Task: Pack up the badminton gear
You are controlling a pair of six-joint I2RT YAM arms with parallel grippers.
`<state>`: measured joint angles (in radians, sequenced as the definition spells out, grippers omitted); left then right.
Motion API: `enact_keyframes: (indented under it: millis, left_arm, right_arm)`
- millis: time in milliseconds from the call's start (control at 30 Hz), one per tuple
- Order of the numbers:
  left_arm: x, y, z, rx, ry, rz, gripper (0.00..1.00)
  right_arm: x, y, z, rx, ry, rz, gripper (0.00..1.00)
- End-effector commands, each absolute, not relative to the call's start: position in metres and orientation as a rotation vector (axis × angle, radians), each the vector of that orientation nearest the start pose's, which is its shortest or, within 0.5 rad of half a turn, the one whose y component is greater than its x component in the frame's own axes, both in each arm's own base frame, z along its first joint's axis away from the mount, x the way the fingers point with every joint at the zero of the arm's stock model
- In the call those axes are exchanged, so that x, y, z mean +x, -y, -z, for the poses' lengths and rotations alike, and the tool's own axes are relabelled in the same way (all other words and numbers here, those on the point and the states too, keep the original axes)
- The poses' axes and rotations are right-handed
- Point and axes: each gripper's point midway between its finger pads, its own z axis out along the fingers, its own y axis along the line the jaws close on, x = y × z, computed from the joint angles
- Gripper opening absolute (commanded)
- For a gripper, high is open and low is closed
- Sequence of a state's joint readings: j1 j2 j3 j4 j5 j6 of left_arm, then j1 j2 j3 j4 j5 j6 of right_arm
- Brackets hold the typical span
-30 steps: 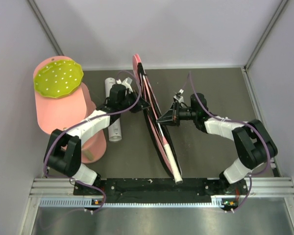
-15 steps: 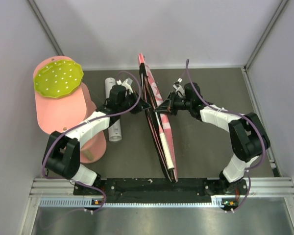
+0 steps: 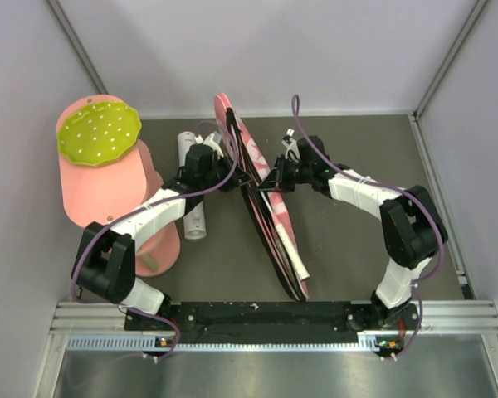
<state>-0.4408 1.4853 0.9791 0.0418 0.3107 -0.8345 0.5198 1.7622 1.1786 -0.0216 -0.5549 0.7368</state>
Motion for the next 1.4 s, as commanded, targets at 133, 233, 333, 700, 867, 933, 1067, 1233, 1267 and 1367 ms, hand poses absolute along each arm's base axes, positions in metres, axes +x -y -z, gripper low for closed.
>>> enact_keyframes:
  millis: [133,233,333,700,867,933,1067,1233,1267,1367]
  left_arm:
    - [0.339,0.284,-0.221,-0.09,-2.101,1.251,0.0]
    - [0.339,0.285,-0.225,-0.083,-2.092,1.256,0.0]
    - [0.339,0.285,-0.226,-0.082,-2.089,1.257,0.0]
    - [0.337,0.285,-0.225,-0.079,-2.093,1.265,0.0]
    - [0.34,0.287,-0.225,-0.075,-2.095,1.266,0.0]
    - [0.34,0.287,-0.226,-0.074,-2.094,1.265,0.0]
    - [0.34,0.287,-0.227,-0.073,-2.094,1.263,0.0]
    - [0.34,0.287,-0.226,-0.078,-2.099,1.263,0.0]
    - [0.34,0.287,-0.225,-0.079,-2.101,1.263,0.0]
    - [0.34,0.287,-0.227,-0.078,-2.094,1.263,0.0]
  right_arm:
    - [0.347,-0.322,-0.181,0.079,-2.24,-1.254,0.0]
    - [0.337,-0.323,-0.194,0.1,-2.204,-1.333,0.13]
    - [0.319,-0.324,-0.203,-0.036,-2.194,-1.373,0.25]
    - [0.22,-0.274,-0.178,-0.347,-2.316,-1.284,0.37]
    - [0.194,-0.26,-0.167,-0.358,-2.35,-1.245,0.38]
    - [0.185,-0.256,-0.164,-0.388,-2.356,-1.237,0.4]
    - [0.161,-0.257,-0.155,-0.434,-2.396,-1.246,0.4]
    - [0.145,-0.261,-0.138,-0.449,-2.451,-1.238,0.39]
    - [0.143,-0.263,-0.138,-0.46,-2.451,-1.239,0.38]
    - [0.141,-0.273,-0.139,-0.479,-2.455,-1.243,0.31]
